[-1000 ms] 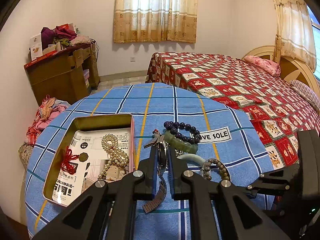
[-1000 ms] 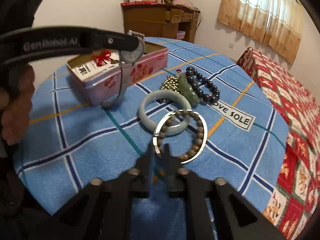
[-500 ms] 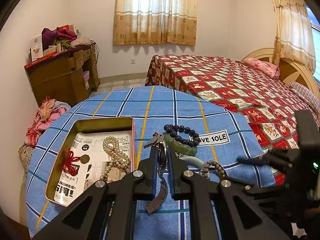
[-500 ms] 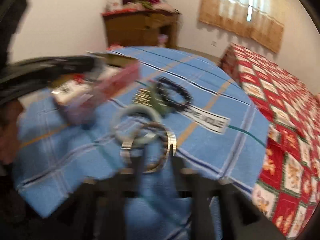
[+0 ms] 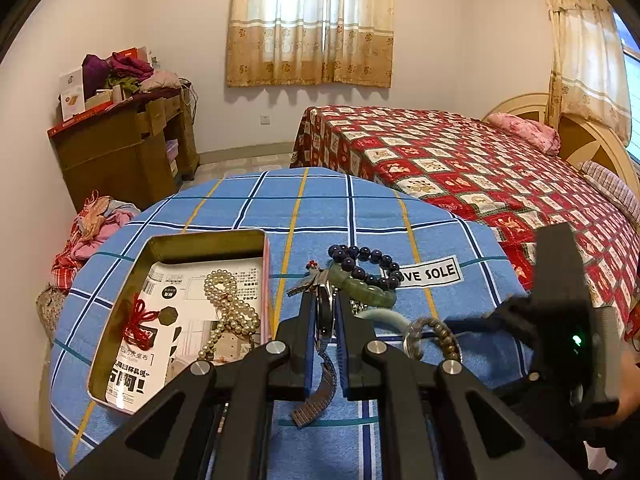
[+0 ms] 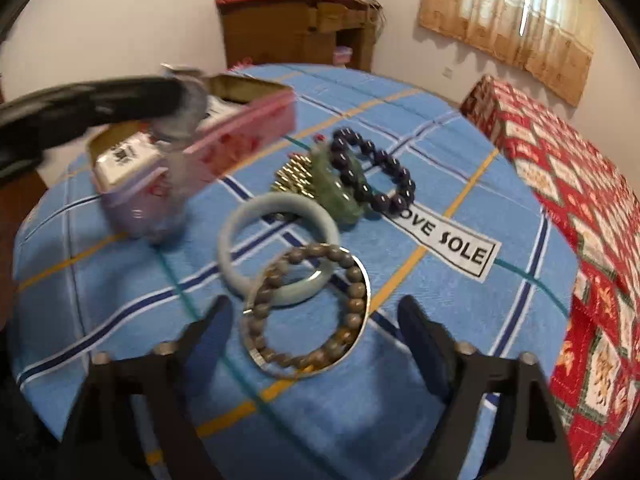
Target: Organize jewelry
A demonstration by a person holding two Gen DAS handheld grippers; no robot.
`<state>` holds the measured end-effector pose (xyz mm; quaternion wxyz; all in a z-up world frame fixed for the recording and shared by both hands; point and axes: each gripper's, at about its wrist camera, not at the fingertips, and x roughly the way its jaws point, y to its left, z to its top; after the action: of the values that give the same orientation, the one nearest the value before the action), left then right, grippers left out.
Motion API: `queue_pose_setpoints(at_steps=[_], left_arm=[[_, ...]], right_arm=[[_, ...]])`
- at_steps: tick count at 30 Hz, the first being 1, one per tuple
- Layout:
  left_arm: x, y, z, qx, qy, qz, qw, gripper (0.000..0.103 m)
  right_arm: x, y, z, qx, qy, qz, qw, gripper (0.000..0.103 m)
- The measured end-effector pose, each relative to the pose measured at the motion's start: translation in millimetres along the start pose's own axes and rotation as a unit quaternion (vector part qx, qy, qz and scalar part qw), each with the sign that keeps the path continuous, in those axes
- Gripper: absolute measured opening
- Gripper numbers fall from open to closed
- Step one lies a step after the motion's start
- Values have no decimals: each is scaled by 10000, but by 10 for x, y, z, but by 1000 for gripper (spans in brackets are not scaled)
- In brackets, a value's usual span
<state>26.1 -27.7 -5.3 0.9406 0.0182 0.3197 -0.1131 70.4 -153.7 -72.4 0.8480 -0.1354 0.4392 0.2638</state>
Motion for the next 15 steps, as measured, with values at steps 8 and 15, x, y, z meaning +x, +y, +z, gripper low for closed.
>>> queue_pose_setpoints(at_steps=[8,15], left_arm=[[-119,136,98,-99,-182,58,9998,9],[-286,446,258,-211,-412,358,9983,9]], right_arm=[[-379,91,79,-136,-417,-157,9989,66],[-493,298,462,-446,-787,-136,9958,66]])
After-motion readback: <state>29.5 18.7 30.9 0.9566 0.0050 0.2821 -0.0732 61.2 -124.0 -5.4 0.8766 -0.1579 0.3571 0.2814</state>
